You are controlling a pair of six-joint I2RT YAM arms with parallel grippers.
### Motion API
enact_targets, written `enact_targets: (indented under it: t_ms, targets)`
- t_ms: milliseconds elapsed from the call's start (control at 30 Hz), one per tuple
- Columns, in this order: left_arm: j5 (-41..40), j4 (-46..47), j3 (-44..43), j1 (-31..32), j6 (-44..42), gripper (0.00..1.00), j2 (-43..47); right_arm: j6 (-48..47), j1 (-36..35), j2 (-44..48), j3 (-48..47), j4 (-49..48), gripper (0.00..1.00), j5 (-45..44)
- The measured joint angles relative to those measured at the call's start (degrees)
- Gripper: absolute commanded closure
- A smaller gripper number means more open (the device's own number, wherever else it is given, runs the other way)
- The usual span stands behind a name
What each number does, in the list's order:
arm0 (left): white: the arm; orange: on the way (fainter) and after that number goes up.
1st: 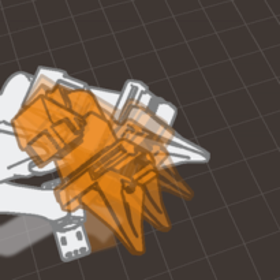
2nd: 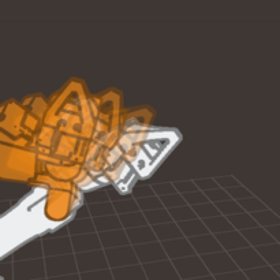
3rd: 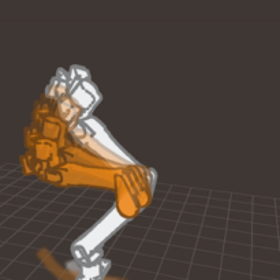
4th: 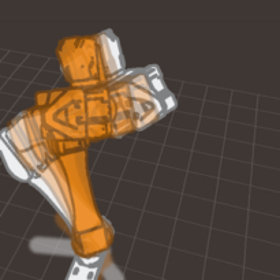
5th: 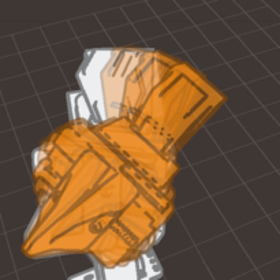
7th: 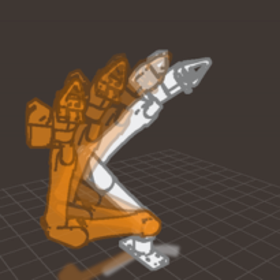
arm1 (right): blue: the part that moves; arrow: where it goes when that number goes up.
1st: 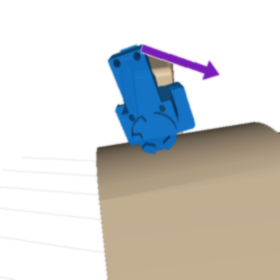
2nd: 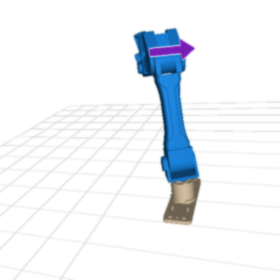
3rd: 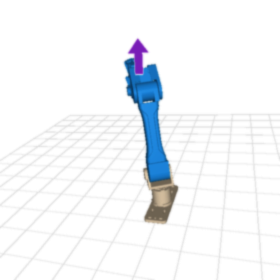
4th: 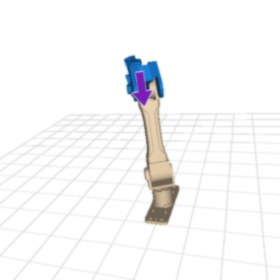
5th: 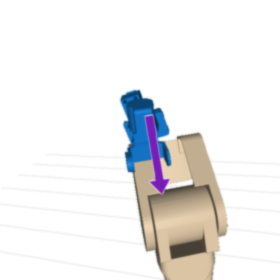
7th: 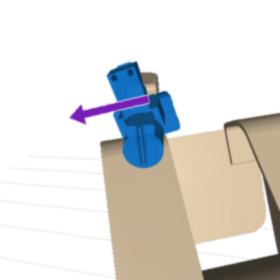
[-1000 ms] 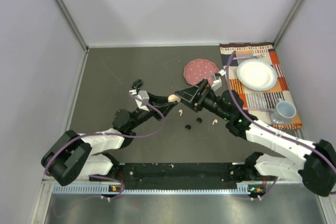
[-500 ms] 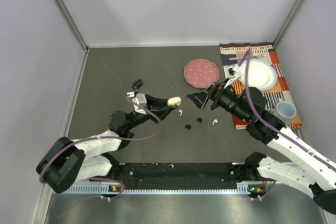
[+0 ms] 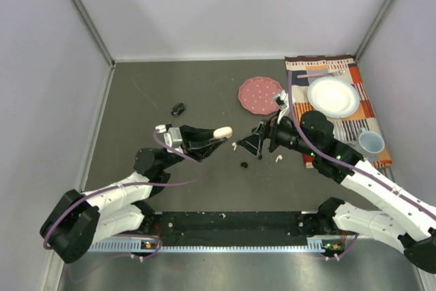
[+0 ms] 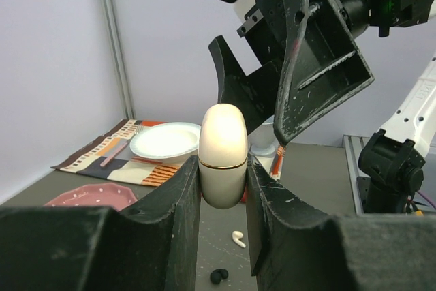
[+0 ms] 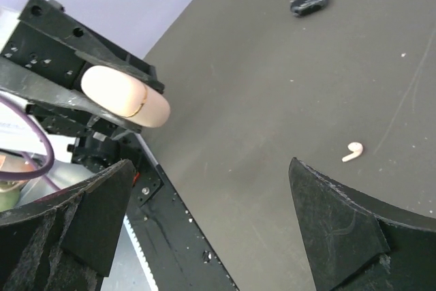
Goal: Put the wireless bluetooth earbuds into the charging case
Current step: Open the charging case.
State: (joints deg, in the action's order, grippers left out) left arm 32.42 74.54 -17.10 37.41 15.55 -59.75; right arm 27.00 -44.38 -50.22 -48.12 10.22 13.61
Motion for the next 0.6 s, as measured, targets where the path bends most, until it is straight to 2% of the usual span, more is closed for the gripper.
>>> enact_targets:
  t_ms: [333,600]
  targets:
    - [2.47,-1.18,-1.77,0.00,-0.52,1.00,-1.70,1.60,0.00,0.00,0.50,-5.92,0.05,4.52]
    - [4.35,-1.79,-2.86,0.24,-0.28,1.00,-3.15,3.28,0.00,-0.57,0.90,-7.82,0.05,3.54]
